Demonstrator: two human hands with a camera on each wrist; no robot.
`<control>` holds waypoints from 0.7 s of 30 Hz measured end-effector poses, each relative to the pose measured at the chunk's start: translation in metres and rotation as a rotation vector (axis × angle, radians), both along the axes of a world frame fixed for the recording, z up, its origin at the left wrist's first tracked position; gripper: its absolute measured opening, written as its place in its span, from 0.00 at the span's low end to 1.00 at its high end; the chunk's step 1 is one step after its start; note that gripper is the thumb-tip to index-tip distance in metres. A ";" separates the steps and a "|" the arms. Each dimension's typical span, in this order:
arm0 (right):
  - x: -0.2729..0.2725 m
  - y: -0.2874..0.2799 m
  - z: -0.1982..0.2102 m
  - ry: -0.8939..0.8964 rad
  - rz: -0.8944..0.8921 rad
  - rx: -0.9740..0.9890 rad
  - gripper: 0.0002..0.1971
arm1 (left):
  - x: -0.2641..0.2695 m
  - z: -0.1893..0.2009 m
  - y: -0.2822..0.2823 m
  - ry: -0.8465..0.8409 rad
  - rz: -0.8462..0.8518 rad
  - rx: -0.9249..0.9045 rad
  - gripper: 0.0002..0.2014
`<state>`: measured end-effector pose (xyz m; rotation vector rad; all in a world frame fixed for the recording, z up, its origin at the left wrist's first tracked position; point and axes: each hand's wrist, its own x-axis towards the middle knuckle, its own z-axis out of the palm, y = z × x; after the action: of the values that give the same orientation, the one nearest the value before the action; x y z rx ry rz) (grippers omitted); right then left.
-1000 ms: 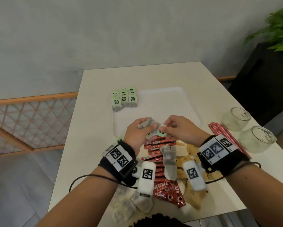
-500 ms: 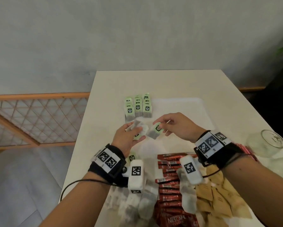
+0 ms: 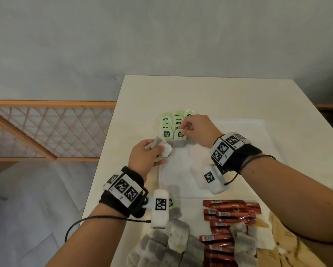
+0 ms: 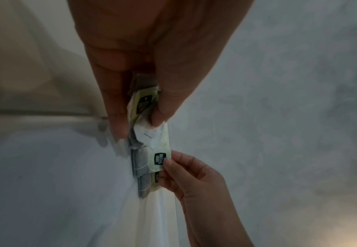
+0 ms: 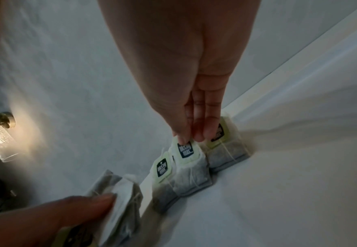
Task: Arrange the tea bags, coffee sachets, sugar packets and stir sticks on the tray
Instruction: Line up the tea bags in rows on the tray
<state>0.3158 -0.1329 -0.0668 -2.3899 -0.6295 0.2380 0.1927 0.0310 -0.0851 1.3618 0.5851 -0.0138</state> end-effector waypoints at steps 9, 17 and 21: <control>-0.014 -0.006 0.001 -0.027 -0.059 0.120 0.11 | 0.000 0.000 -0.009 -0.003 0.001 -0.040 0.07; -0.067 -0.048 0.000 0.030 0.149 0.294 0.17 | -0.009 0.020 -0.030 0.020 -0.156 -0.065 0.14; -0.075 -0.059 0.002 0.011 0.131 0.277 0.11 | -0.017 0.025 -0.040 0.048 -0.235 -0.057 0.16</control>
<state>0.2412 -0.1917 -0.0651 -2.0836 -0.7631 0.2054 0.1758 -0.0088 -0.0601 1.3715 0.4585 -0.2520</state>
